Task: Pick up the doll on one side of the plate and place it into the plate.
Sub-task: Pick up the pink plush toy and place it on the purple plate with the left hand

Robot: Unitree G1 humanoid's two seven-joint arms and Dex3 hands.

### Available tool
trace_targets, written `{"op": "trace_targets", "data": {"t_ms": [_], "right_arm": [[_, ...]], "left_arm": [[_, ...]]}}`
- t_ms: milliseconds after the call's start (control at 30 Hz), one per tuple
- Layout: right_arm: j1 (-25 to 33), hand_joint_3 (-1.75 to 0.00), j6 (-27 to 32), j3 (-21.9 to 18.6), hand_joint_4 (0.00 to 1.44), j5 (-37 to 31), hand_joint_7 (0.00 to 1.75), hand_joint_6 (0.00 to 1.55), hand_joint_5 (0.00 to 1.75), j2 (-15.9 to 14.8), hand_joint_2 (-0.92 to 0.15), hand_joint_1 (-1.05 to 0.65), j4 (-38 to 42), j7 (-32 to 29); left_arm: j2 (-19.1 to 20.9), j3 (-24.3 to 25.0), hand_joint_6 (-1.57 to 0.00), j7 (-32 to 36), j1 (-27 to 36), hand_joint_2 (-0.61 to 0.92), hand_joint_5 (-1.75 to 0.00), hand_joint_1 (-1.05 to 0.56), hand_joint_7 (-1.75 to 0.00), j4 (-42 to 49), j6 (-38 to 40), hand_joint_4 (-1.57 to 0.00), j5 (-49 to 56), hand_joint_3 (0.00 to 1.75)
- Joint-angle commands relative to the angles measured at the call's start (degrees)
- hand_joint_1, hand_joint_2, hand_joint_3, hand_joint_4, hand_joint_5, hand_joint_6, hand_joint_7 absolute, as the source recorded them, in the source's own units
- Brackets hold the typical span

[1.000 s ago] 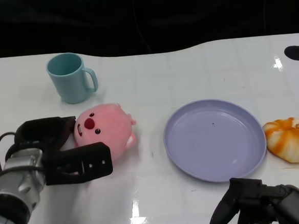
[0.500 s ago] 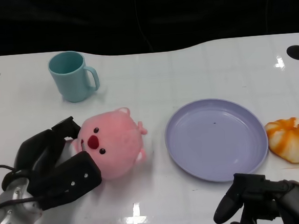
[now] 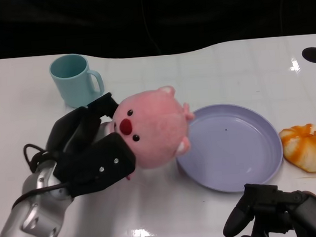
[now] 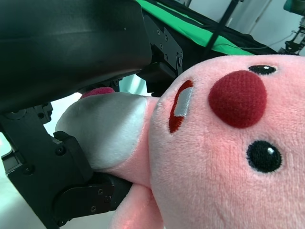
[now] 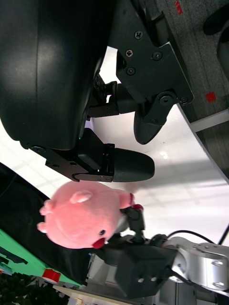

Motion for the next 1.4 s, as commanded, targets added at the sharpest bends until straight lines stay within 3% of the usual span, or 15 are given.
{"op": "trace_targets", "data": {"t_ms": [33, 200, 267, 367, 467, 633, 867, 967, 1000, 1067, 1167, 1200, 1300, 1333, 1400], "right_arm": [[-0.7, -0.92, 0.1, 0.6, 0.64, -0.3, 1.24, 0.6, 1.58, 0.0, -0.64, -0.11, 0.7, -0.3], [-2.1, -0.91, 1.0, 1.8, 0.64, -1.6, 1.23, 0.6, 1.56, -0.1, -0.64, -0.1, 1.7, -0.6], [-2.4, -0.91, 1.2, 2.2, 0.64, -2.0, 1.22, 0.6, 1.55, 0.1, -0.65, -0.1, 2.0, -0.8], [-2.6, -0.89, 0.8, 2.6, 0.64, -2.3, 1.21, 0.6, 1.54, 0.3, -0.65, -0.09, 2.8, -0.9], [-2.4, -0.89, 0.7, 2.7, 0.63, -1.5, 1.2, 0.6, 1.54, 0.7, -0.67, -0.1, 3.0, -0.8], [-1.7, -0.87, 0.4, 2.7, 0.61, -1.4, 1.19, 0.6, 1.55, 1.1, -0.68, -0.11, 2.5, -0.9], [-1.2, -0.88, 0.5, 3.4, 0.62, -3.4, 1.2, 0.6, 1.55, 0.6, -0.67, -0.12, 1.1, -1.2], [-0.8, -0.89, 0.2, 3.6, 0.62, -3.8, 1.2, 0.6, 1.55, 0.9, -0.66, -0.12, 0.7, -1.3], [-0.6, -0.9, -0.1, 3.7, 0.63, -3.9, 1.2, 0.61, 1.55, 1.1, -0.65, -0.12, 0.6, -1.5], [-0.4, -0.9, -0.3, 3.8, 0.63, -4.0, 1.2, 0.61, 1.55, 1.2, -0.64, -0.12, 0.3, -1.7], [-0.2, -0.91, 0.3, 3.8, 0.62, -3.9, 1.2, 0.61, 1.55, 1.2, -0.64, -0.12, -0.3, -1.7], [-0.2, -0.91, 0.4, 3.8, 0.62, -3.9, 1.2, 0.61, 1.55, 1.2, -0.64, -0.13, -0.5, -1.7], [-0.2, -0.92, 0.6, 3.7, 0.62, -3.7, 1.2, 0.61, 1.55, 1.1, -0.64, -0.13, -0.9, -1.5], [-0.2, -0.92, 0.7, 3.6, 0.62, -3.6, 1.2, 0.61, 1.55, 1.0, -0.64, -0.13, -1.0, -1.3], [-0.2, -0.92, 0.8, 3.4, 0.62, -3.7, 1.21, 0.61, 1.55, 0.7, -0.64, -0.14, -1.1, -1.1]], "left_arm": [[-1.8, -0.3, -0.78, -1.5, -4.6, 0.39, -1.75, -0.15, -1.75, 0.3, 1.9, -0.99, 0.1, 1.37], [-5.7, -2.4, -0.78, -1.9, -10.2, 0.4, -1.75, -0.17, -1.74, 3.1, 5.2, -1.01, 1.8, 1.34], [-7.3, -2.7, -0.81, -2.1, -11.8, 0.4, -1.75, -0.17, -1.61, 4.2, 6.8, -0.99, 1.9, 1.33], [-10.2, -3.6, -0.8, -2.1, -13.9, 0.36, -1.75, -0.17, -1.73, 5.7, 8.7, -0.99, 1.9, 1.39], [-12.5, -5.0, -0.81, -1.0, -15.7, 0.35, -1.75, -0.18, -1.75, 7.4, 9.8, -1.0, 3.1, 1.39], [-17.6, -6.9, -0.69, -0.1, -20.5, 0.4, -1.75, -0.22, -1.75, 11.5, 14.0, -0.94, 4.7, 1.34], [-21.3, -8.8, -0.59, 1.8, -25.6, 0.6, -1.75, -0.25, -1.73, 20.4, 14.3, -0.84, 5.9, 0.91], [-22.3, -9.5, -0.66, 3.1, -26.4, 0.56, -1.75, -0.2, -1.74, 23.7, 14.0, -0.92, 6.4, 0.87], [-22.6, -9.5, -0.66, 3.5, -26.6, 0.54, -1.75, -0.2, -1.65, 24.6, 14.0, -0.91, 6.5, 0.86], [-23.3, -9.0, -0.71, 3.3, -26.7, 0.55, -1.75, -0.2, -1.28, 25.9, 14.3, -0.83, 5.7, 0.76], [-23.2, -8.5, -0.7, 0.5, -26.3, 0.68, -1.72, -0.23, -0.64, 26.0, 13.7, -0.73, 4.3, 0.48], [-23.0, -8.7, -0.66, -0.3, -26.2, 0.77, -1.62, -0.27, -0.43, 25.8, 13.4, -0.61, 4.1, 0.32], [-22.1, -10.0, -0.66, -2.5, -25.9, 0.86, -1.56, -0.3, -0.25, 25.2, 12.6, -0.53, 4.5, 0.16], [-21.5, -11.0, -0.45, -3.9, -25.8, 0.9, -1.02, -0.46, -0.14, 24.7, 12.3, -0.27, 5.0, 0.16], [-20.4, -12.6, -0.31, -6.3, -25.2, 0.91, -0.63, -0.58, -0.05, 23.4, 11.4, -0.12, 5.8, 0.18]]}}
